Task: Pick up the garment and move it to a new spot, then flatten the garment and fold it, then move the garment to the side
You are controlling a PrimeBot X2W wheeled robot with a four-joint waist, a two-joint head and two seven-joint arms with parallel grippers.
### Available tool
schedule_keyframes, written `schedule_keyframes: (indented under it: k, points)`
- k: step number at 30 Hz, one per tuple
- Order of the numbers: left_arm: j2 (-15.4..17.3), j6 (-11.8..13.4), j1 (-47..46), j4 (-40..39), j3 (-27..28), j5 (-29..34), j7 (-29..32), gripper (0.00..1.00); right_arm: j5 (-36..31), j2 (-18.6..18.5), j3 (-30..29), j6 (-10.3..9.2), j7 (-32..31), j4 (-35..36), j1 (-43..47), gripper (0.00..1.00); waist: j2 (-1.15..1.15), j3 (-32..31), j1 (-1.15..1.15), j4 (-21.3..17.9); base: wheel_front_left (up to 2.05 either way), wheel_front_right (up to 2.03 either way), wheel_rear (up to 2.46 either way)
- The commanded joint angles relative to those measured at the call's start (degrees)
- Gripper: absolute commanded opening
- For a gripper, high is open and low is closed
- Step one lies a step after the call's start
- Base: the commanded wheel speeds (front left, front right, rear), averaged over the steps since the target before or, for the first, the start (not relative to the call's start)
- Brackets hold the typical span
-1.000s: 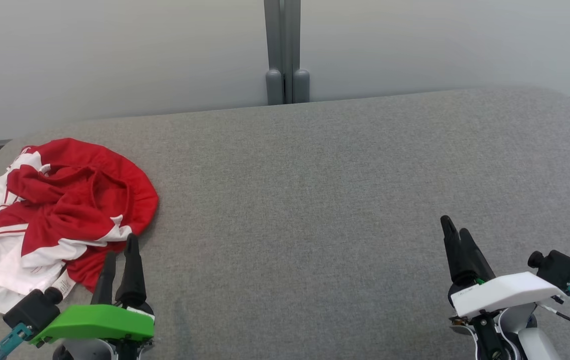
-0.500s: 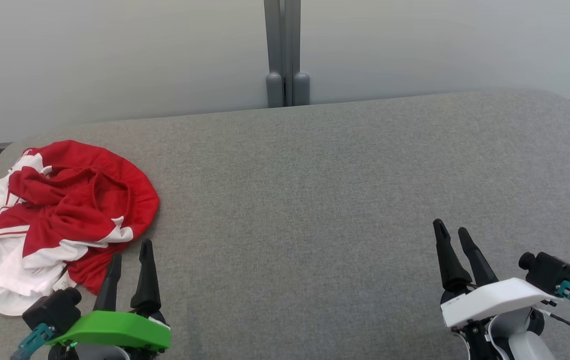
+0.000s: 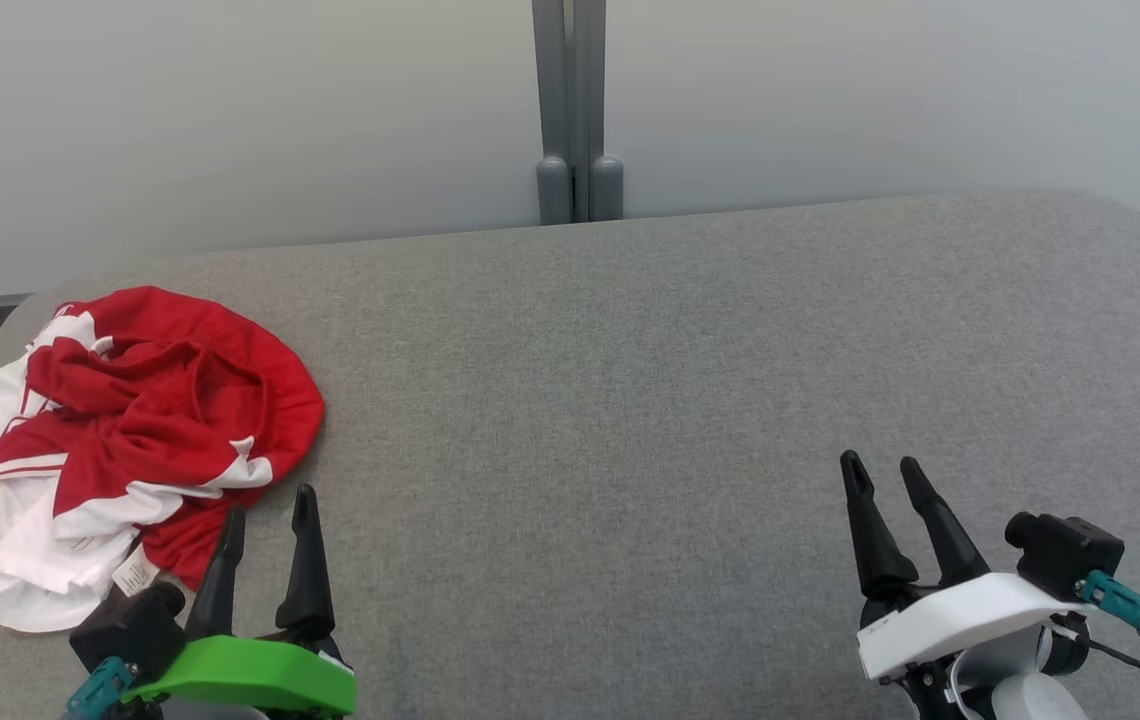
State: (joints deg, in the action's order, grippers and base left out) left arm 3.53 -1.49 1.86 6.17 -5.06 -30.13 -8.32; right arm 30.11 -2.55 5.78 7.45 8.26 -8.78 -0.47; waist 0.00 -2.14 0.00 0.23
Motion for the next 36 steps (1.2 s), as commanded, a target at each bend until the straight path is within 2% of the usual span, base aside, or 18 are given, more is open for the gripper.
schedule_keyframes:
  k: [1,25,36]
  points:
    - [0.1,0.0,0.3,-0.7,0.0,2.0,-0.6,1.00,-1.9,-0.3,0.3,0.04,0.7,0.9,0.0,1.00,0.00,-0.2,0.00,0.0,0.00,0.00,0.00]
    - [-0.4,-0.4,2.2,-1.1,-0.7,15.3,-3.8,1.00,-14.9,-0.4,2.7,0.04,3.9,2.0,1.5,1.00,0.00,-1.6,0.00,-0.1,0.00,0.00,0.00]
    - [-0.6,-0.3,3.2,-1.3,-0.5,19.6,-5.0,1.00,-17.9,-0.4,0.5,0.05,5.2,2.3,2.5,1.00,0.00,-2.0,0.00,0.1,0.00,0.00,0.00]
